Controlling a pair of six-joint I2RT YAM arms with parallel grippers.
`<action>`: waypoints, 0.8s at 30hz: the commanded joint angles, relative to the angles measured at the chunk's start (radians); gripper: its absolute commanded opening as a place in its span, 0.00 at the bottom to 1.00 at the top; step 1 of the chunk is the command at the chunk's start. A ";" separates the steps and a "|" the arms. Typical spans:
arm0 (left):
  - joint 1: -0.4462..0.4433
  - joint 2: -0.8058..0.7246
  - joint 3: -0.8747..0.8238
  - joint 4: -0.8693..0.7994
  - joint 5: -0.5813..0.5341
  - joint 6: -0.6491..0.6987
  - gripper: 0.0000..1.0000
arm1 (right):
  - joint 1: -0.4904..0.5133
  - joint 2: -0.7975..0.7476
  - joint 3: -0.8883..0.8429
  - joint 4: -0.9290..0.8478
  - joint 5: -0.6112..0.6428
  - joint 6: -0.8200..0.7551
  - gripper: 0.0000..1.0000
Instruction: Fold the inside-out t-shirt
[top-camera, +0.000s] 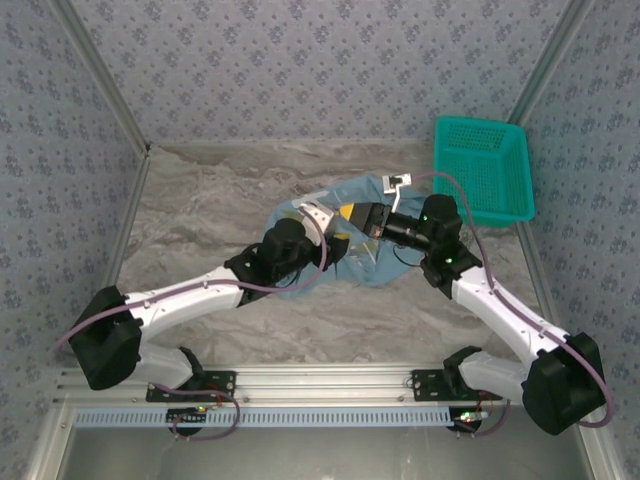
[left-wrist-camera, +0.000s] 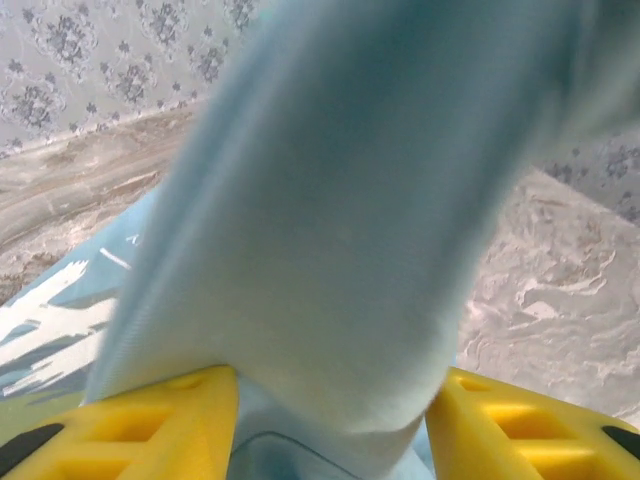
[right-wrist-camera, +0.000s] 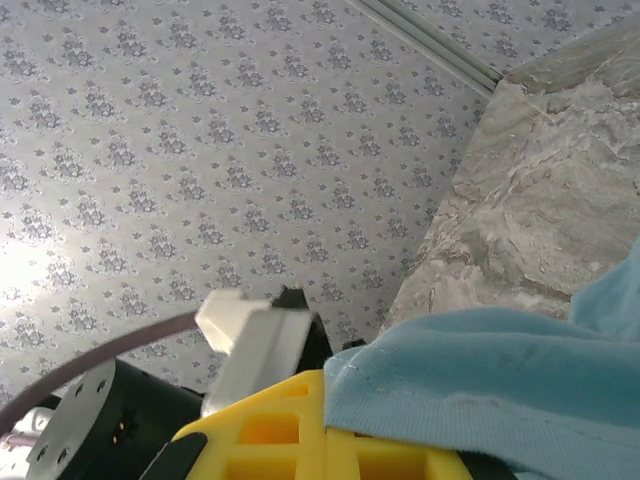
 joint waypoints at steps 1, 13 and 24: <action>0.023 -0.032 0.002 0.111 0.121 -0.030 0.42 | -0.002 -0.005 -0.013 0.060 0.010 0.023 0.00; 0.176 -0.173 -0.130 0.130 0.443 -0.104 0.00 | -0.039 -0.088 0.060 -0.346 0.072 -0.226 0.28; 0.280 -0.361 -0.252 0.044 0.566 -0.106 0.00 | 0.031 -0.203 0.050 -0.642 0.226 -0.710 0.45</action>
